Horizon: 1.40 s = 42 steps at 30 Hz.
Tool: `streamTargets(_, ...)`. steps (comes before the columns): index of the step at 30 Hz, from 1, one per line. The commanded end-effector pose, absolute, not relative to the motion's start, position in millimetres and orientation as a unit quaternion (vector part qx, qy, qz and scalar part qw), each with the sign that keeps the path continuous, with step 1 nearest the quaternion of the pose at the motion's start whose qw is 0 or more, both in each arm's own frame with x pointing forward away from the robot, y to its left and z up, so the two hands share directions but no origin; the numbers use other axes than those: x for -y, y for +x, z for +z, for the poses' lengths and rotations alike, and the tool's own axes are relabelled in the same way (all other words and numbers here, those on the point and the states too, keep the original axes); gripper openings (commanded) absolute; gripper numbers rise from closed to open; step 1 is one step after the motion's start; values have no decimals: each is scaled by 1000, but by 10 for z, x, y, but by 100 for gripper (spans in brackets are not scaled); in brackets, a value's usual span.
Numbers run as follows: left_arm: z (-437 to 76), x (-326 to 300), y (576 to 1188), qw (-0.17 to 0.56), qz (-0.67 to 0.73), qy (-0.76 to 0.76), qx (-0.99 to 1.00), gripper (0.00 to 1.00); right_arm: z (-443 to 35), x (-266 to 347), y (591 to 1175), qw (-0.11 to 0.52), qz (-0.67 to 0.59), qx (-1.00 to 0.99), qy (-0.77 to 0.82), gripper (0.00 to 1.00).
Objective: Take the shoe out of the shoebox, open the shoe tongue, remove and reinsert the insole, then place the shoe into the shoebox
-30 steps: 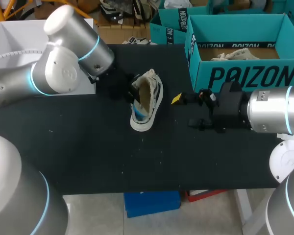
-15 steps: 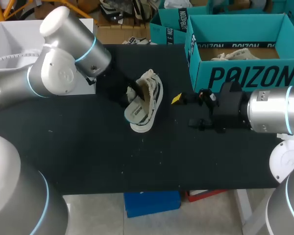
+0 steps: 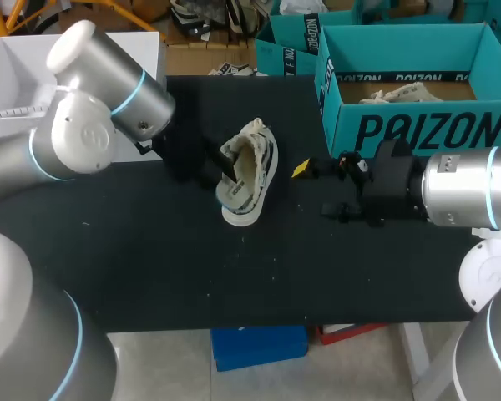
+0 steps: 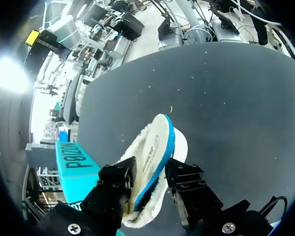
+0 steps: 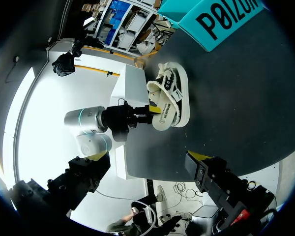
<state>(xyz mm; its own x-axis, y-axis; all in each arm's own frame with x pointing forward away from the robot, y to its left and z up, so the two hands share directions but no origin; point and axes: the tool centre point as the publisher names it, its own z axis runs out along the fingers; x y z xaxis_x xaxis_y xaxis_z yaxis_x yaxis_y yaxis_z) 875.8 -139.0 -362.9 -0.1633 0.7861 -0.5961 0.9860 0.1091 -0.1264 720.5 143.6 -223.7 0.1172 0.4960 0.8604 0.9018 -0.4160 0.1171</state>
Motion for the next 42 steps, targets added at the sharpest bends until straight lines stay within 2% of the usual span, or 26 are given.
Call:
streamTargets(1, -3677, 1427, 8771, 192, -249, 618, -721, 20, -2234, -1435, 7205, 226, -447, 491, -713, 100)
streamTargets(2, -3687, 1430, 8775, 191, -250, 618, -721, 0, -2234, -1435, 7205, 226, -447, 491, -713, 100)
streamTargets(20, -3335, 1554, 8404, 218, -318, 611, -692, 0, -2234, -1435, 7205, 226, -447, 491, -713, 100)
streamTargets(29, -3517, 1651, 8251, 192, -326, 615, -692, 0, -2234, -1435, 7205, 226, -447, 491, -713, 100)
streamTargets(31, -3600, 1629, 8301, 185, -316, 614, -699, 27, -2234, -1435, 7205, 226, -447, 491, -713, 100)
streamTargets(32, -3629, 1614, 8332, 183, -310, 613, -703, 28, -2234, -1435, 7205, 226, -447, 491, -713, 100)
streamTargets(35, -3669, 1552, 8453, 182, -294, 612, -712, 47, -2234, -1435, 7205, 226, -447, 491, -713, 100)
streamTargets(42, -3570, 1420, 8739, 198, -257, 611, -722, 51, -2234, -1435, 7205, 226, -447, 491, -713, 100)
